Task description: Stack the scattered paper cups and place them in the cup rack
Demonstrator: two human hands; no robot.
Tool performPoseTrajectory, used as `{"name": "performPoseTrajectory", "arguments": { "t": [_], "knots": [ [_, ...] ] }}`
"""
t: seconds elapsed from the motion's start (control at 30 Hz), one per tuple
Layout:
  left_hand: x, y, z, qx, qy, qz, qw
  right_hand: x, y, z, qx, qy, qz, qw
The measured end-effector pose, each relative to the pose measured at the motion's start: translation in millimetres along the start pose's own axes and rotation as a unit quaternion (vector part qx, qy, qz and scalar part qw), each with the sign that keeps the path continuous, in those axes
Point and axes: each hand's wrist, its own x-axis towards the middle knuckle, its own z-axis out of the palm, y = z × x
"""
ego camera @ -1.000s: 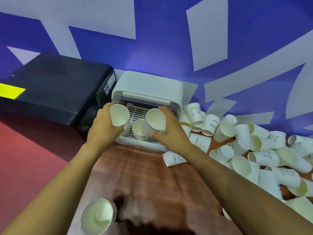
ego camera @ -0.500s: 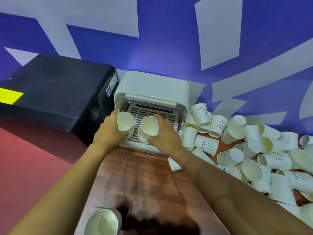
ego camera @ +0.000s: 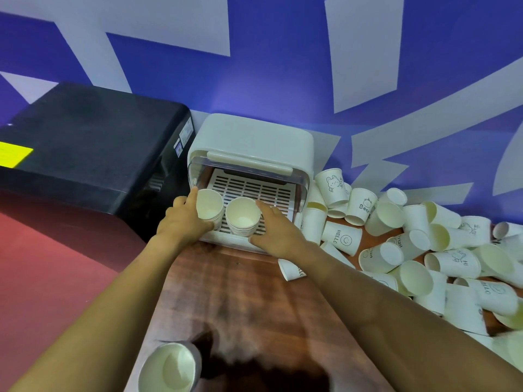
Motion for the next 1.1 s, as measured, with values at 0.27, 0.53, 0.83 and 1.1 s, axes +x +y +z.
{"name": "performPoseTrajectory", "arguments": {
  "t": [0.27,0.53,0.83,1.1],
  "knots": [
    [-45.1,27.4,-14.7,0.000,0.057,0.073,0.996,-52.8,19.9,-13.0,0.082,0.035,-0.018,0.996],
    [-119.4,91.8,18.7,-0.024,0.034,0.237,0.971,-162.6,105.8,-41.0,0.128,0.105,0.041,0.985],
    [-188.4,147.5,128.0,0.001,-0.092,0.323,0.942,-264.1,206.0,-72.2,0.168,0.169,0.142,0.961],
    [-226.5,178.2,213.2,0.045,-0.144,0.330,0.932,-323.3,268.8,-80.1,0.159,0.158,0.174,0.959]
  ]
}}
